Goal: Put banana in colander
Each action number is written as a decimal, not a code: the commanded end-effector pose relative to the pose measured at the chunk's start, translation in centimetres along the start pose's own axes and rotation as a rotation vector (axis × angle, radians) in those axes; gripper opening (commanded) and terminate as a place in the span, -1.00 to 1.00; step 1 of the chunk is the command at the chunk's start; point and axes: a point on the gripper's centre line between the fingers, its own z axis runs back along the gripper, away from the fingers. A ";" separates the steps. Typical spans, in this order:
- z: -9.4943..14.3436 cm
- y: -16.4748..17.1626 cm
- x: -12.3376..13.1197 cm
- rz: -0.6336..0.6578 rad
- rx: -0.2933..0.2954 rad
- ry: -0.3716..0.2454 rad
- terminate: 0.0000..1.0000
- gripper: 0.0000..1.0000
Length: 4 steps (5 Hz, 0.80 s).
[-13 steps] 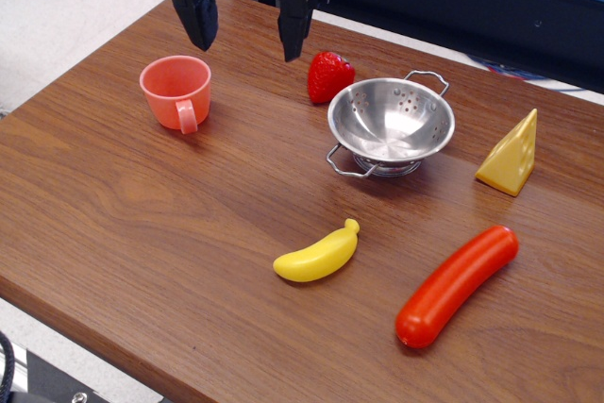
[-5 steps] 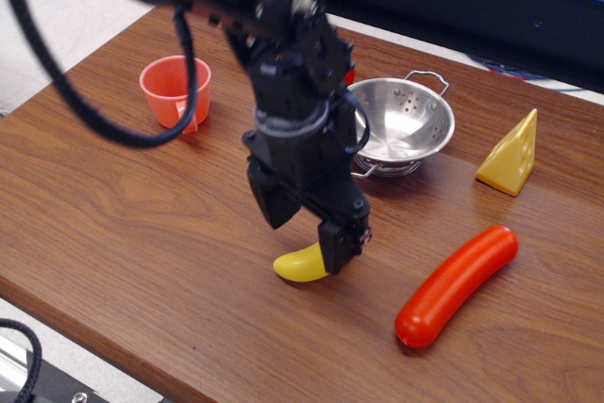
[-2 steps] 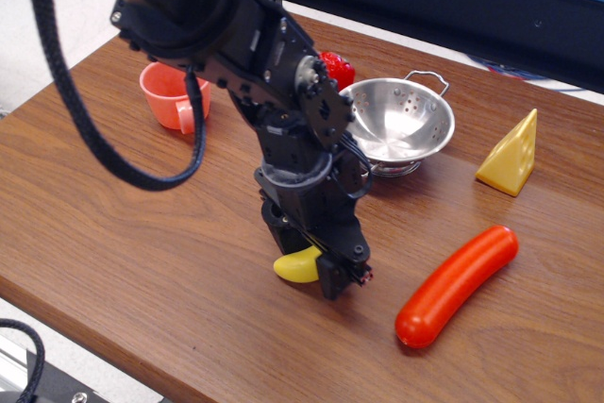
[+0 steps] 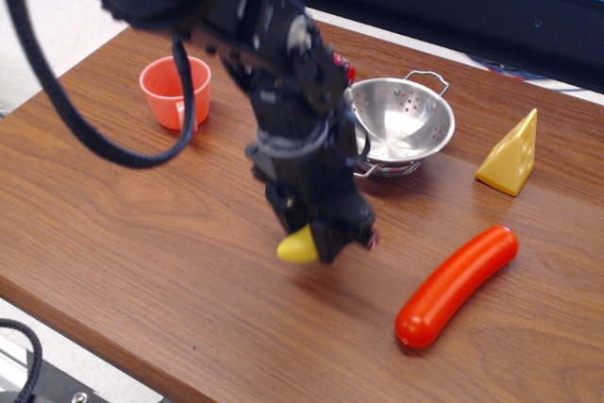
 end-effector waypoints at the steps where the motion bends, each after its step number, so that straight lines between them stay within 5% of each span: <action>1: 5.1 0.0 6.3 0.172 -0.026 -0.134 -1.00 -1.00; 2: 5.2 1.2 9.6 0.271 -0.010 -0.171 -1.00 -1.00; 3: 4.1 2.4 12.0 0.324 -0.012 -0.119 -1.00 -1.00; 4: 3.1 3.1 13.0 0.353 0.037 -0.142 -1.00 -1.00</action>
